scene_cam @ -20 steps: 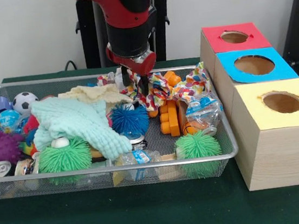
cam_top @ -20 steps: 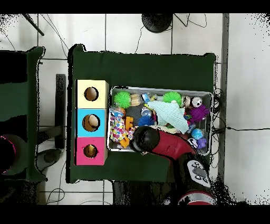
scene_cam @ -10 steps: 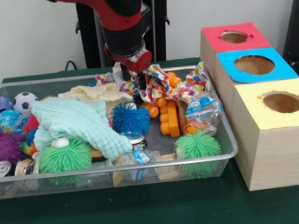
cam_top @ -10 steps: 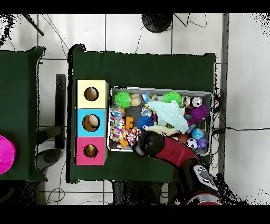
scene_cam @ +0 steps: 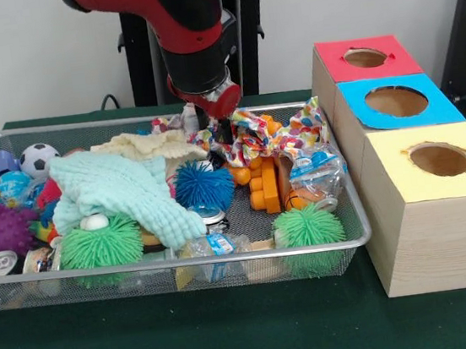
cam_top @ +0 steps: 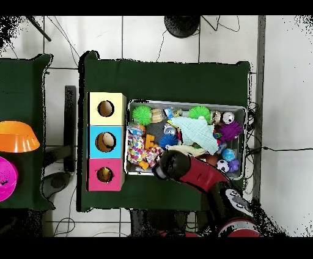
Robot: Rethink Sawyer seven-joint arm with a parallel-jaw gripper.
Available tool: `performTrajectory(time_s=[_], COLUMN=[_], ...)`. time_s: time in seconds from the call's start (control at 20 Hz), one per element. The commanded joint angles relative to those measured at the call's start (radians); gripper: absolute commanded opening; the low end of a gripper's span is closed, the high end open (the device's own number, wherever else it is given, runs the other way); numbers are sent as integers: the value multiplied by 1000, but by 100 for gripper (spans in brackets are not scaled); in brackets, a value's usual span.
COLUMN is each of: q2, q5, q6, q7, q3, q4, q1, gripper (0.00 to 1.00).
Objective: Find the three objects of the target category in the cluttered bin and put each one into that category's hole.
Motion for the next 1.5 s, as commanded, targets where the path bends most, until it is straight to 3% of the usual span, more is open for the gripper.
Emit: performTrajectory(time_s=[0.05, 0.4, 0.55, 0.85, 0.95, 1.25, 1.5], q2=[201, 204, 156, 48, 16, -36, -89], q5=[-51, -89, -65, -87, -100, -219, -261], q6=[-268, -202, -87, 73, 80, 117, 257], q7=[103, 71, 89, 19, 7, -127, -182], q3=[62, -2, -40, -86, -99, -88, -51], q4=[-16, -87, -113, -206, -235, -350, -389], q1=[-1, 27, 51, 53, 56, 33, -1], gripper=[0, 0, 0, 0, 0, 0, 0])
